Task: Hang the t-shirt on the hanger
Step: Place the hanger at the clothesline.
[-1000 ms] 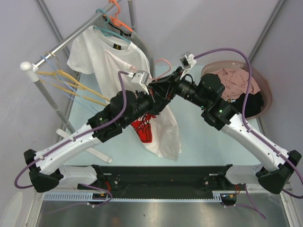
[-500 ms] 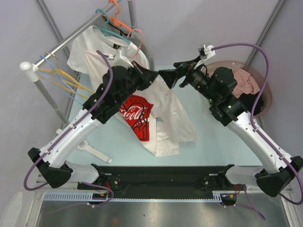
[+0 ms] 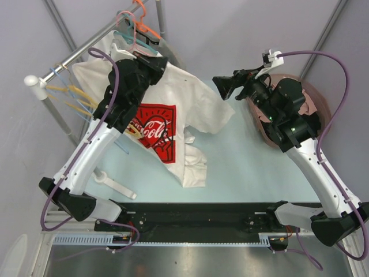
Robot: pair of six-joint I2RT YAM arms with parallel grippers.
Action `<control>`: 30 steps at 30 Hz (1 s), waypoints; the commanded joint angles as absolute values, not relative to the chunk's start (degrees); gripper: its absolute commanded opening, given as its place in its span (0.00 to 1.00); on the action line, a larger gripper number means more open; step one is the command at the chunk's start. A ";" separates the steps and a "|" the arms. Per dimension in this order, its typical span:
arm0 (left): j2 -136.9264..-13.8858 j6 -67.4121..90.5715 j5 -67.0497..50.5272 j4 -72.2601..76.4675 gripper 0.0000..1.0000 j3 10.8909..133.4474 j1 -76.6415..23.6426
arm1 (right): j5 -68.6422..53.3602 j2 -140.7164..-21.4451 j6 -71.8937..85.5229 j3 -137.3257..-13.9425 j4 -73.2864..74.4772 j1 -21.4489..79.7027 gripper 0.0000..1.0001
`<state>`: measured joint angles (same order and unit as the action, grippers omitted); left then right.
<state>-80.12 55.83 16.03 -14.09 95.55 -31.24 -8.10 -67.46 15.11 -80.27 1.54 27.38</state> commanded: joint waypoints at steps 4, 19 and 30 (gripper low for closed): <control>-82.18 55.99 22.50 -5.72 0.00 101.42 -27.08 | -8.79 -65.92 11.78 -82.62 0.97 27.07 1.00; -87.54 63.36 18.03 -7.73 0.00 105.30 -19.78 | -10.02 -69.61 10.90 -84.72 -1.68 26.63 1.00; -86.84 71.27 16.26 -11.16 0.00 99.93 -18.28 | -10.72 -71.54 10.37 -86.92 -0.26 26.63 1.00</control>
<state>-87.85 66.89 17.23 -11.51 99.98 -19.70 -9.98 -71.35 11.51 -83.53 1.45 26.76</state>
